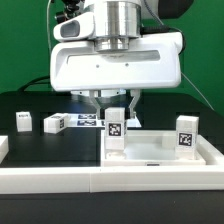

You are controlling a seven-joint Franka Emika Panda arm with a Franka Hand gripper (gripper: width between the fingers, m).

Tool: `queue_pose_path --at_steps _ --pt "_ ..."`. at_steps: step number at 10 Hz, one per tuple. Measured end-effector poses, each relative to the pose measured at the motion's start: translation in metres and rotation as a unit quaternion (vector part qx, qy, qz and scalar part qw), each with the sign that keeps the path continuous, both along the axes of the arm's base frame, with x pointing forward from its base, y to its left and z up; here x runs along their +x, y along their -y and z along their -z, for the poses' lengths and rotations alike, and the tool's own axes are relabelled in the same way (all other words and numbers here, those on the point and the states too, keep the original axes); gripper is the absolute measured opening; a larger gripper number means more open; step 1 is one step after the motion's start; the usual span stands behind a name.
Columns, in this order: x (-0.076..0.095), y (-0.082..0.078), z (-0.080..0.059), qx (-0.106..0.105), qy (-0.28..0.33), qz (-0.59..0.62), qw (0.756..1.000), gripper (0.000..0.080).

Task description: Assemble square table

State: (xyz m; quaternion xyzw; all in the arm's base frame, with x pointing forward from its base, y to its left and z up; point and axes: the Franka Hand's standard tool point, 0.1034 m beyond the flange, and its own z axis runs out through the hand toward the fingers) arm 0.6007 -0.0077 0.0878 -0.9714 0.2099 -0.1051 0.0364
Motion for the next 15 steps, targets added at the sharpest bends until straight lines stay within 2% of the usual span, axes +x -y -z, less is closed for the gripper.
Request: queue_pose_path --at_steps 1,4,6,9,11,12,13,14,15 --pt "0.001 -0.003 0.0 0.007 0.004 0.034 0.999 0.029" --pt "0.004 -0.009 0.001 0.045 0.008 0.174 0.984 0.029" --pt "0.004 -0.011 0.002 0.073 0.004 0.267 0.961 0.029" --pt "0.003 -0.021 0.002 0.104 -0.006 0.369 0.924 0.029" --pt "0.003 -0.022 0.002 0.117 -0.008 0.412 0.904 0.029" --pt "0.002 -0.022 0.002 0.117 -0.008 0.416 0.902 0.029" --pt "0.003 -0.022 0.002 0.117 -0.008 0.414 0.903 0.0372" --pt "0.003 -0.022 0.002 0.116 -0.008 0.408 0.906 0.0372" --pt "0.002 -0.023 0.002 0.111 -0.007 0.389 0.915 0.0511"
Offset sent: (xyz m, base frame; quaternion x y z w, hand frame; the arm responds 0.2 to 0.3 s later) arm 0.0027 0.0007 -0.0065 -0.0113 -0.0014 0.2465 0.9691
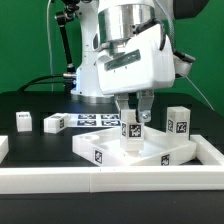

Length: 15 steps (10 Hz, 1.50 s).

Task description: Assemble square table

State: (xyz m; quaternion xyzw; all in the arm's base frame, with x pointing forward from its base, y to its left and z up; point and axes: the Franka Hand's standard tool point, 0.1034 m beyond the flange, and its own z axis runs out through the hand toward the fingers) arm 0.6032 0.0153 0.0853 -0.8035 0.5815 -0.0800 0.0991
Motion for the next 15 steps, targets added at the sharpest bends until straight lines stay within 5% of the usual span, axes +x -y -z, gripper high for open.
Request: queue_pose_path --at_steps 1,3,8,15 --pt "-0.0002 -0.0029 0.0 -0.004 0.0 -0.021 1.0 0.0605" --pt "-0.0001 -0.0055 0.0001 -0.025 0.006 -0.1 0.995 0.064" --pt "-0.0002 -0.004 0.0002 -0.064 0.016 -0.256 0.964 0.0648" --pt "0.0004 -0.006 0.0017 -0.138 0.02 -0.496 0.857 0.0648"
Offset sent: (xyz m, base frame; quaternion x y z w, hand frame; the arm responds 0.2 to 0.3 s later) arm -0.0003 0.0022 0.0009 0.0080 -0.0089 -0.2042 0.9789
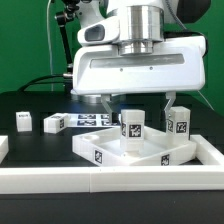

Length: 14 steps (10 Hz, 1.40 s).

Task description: Assemble square table

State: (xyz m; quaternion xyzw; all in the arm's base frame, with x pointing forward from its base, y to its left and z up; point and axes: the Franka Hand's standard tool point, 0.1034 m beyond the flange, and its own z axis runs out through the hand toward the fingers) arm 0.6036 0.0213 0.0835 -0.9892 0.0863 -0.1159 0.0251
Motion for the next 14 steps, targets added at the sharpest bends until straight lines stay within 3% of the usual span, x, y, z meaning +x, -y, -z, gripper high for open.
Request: queue_pose_path --at_steps 1,3,4,5,6,7,11,14 --pt "0.0 0.004 0.0 -0.014 0.001 -0.053 0.998 0.0648" --pt "0.0 0.006 0.0 -0.018 0.002 -0.068 0.998 0.0648" --pt "0.0 0.006 0.0 -0.018 0.002 -0.068 0.998 0.0535" --pt "0.0 0.006 0.0 -0.018 0.002 -0.068 0.998 0.0535" --pt "0.0 0.006 0.0 -0.018 0.002 -0.068 0.998 0.0352" --pt "0.0 0.006 0.0 -0.018 0.002 -0.068 0.998 0.0289" --pt "0.0 0.006 0.001 -0.01 0.0 -0.037 0.999 0.0289" --pt "0.0 -0.006 0.001 0.035 -0.005 0.131 0.991 0.029"
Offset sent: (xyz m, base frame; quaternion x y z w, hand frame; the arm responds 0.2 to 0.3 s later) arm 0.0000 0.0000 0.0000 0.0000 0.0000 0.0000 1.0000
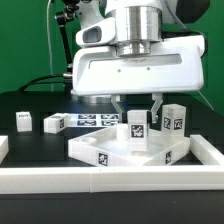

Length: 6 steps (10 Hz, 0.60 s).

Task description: Assemble square table

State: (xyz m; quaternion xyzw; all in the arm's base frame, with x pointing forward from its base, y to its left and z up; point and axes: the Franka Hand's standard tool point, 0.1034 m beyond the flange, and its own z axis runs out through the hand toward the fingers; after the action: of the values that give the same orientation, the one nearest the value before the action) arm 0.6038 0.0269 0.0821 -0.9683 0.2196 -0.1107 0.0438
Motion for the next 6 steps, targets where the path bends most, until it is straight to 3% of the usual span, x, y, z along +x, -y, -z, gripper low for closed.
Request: queue_pose_path --at_steps 6 --pt "-0.001 -0.021 0.001 0.075 -0.008 0.258 0.963 0.029"
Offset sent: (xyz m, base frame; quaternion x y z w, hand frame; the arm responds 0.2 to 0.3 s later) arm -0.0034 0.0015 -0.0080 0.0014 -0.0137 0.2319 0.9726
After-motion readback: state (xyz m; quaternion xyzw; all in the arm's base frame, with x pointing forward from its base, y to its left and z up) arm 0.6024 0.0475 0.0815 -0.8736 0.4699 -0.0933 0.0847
